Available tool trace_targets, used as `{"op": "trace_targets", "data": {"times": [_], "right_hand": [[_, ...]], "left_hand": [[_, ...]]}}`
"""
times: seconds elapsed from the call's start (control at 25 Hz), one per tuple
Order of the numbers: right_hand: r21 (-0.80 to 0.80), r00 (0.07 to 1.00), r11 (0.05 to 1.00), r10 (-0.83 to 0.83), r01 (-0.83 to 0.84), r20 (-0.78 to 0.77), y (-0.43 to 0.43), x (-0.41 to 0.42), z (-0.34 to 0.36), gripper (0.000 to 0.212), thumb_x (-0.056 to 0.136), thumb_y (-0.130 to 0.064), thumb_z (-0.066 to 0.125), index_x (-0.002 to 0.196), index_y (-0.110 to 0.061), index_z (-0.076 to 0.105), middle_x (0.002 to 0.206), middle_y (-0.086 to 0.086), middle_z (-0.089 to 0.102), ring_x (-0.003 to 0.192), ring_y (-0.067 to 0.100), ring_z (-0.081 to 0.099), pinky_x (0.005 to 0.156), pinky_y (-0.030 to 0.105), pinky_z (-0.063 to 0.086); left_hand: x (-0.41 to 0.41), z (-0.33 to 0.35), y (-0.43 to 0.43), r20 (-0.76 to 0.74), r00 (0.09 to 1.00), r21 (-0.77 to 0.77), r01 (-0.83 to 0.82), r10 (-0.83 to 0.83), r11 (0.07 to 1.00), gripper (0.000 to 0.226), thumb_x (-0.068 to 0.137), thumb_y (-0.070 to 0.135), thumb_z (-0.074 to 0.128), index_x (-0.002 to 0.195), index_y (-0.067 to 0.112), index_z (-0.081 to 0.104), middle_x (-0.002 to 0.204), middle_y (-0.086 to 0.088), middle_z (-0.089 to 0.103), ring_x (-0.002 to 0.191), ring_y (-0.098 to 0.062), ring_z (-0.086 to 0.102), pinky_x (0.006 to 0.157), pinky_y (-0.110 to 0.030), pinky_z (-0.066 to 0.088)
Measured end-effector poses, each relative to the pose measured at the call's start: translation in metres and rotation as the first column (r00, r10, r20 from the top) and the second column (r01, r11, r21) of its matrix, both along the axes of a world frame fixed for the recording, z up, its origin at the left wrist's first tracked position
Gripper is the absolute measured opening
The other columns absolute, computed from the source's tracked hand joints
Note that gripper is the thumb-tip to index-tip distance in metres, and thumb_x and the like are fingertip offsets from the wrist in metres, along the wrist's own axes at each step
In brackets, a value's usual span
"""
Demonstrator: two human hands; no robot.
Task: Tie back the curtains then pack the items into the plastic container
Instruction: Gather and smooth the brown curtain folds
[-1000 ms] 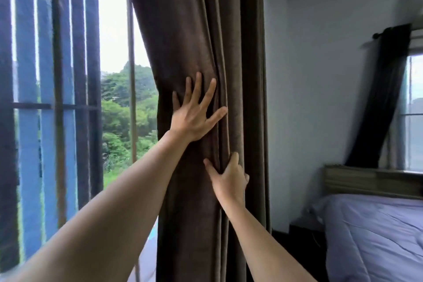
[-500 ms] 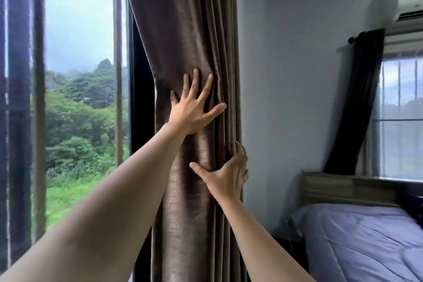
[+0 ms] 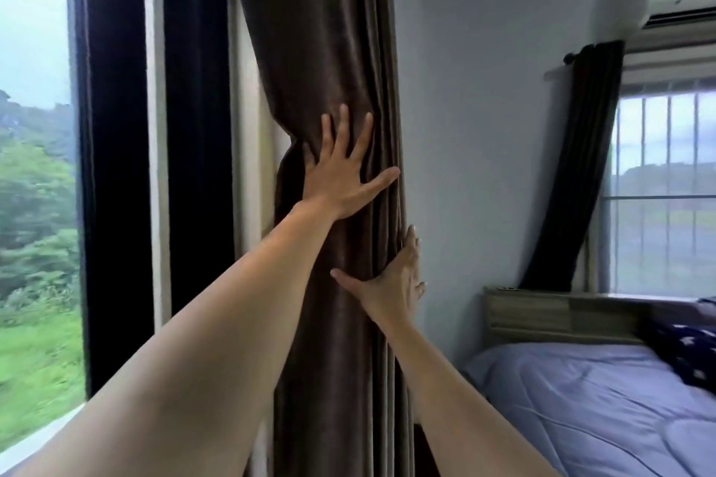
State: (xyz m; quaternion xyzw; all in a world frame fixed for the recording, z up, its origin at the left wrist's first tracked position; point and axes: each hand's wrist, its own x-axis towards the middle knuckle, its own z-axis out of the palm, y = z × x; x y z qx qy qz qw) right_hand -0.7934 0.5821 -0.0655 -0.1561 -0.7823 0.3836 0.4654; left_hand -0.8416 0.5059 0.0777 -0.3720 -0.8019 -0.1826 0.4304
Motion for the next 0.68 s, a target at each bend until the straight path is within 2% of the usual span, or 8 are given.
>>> {"op": "trace_targets", "data": {"times": [0.28,0.52,0.68], "right_hand": [[0.015,0.999,1.0,-0.02,0.02,-0.033,0.048,-0.051,0.001,0.134,0.052,-0.066,0.076,0.146,-0.031,-0.012,0.158,0.0,0.011,0.145,0.023,0.014,0.114,0.061,0.013],[0.052,0.998,0.998,-0.037,0.04,-0.055,0.093,-0.101,0.001,0.128,0.054,-0.067,0.074,0.145,-0.031,-0.008,0.151,0.003,0.021,0.138,0.025,0.026,0.113,0.057,0.02],[0.044,0.997,0.998,-0.034,0.037,-0.067,0.133,-0.135,0.007,0.119,0.064,-0.06,0.073,0.148,-0.026,-0.004,0.145,0.005,0.034,0.132,0.024,0.036,0.107,0.049,0.029]], "left_hand": [[-0.051,0.002,0.047,-0.019,1.0,-0.017,0.019,-0.019,1.0,0.087,0.083,0.075,0.025,0.145,0.032,-0.019,0.155,-0.004,-0.028,0.141,-0.028,-0.026,0.111,-0.06,-0.005],[-0.088,0.003,0.088,0.003,0.999,-0.031,-0.048,0.048,0.998,0.091,0.081,0.077,0.025,0.144,0.031,-0.022,0.153,-0.003,-0.031,0.141,-0.027,-0.027,0.111,-0.06,-0.004],[-0.109,0.017,0.117,0.147,0.989,-0.042,-0.025,0.031,0.999,0.091,0.081,0.075,0.03,0.144,0.034,-0.021,0.153,0.001,-0.033,0.141,-0.025,-0.027,0.112,-0.063,0.0]]}}
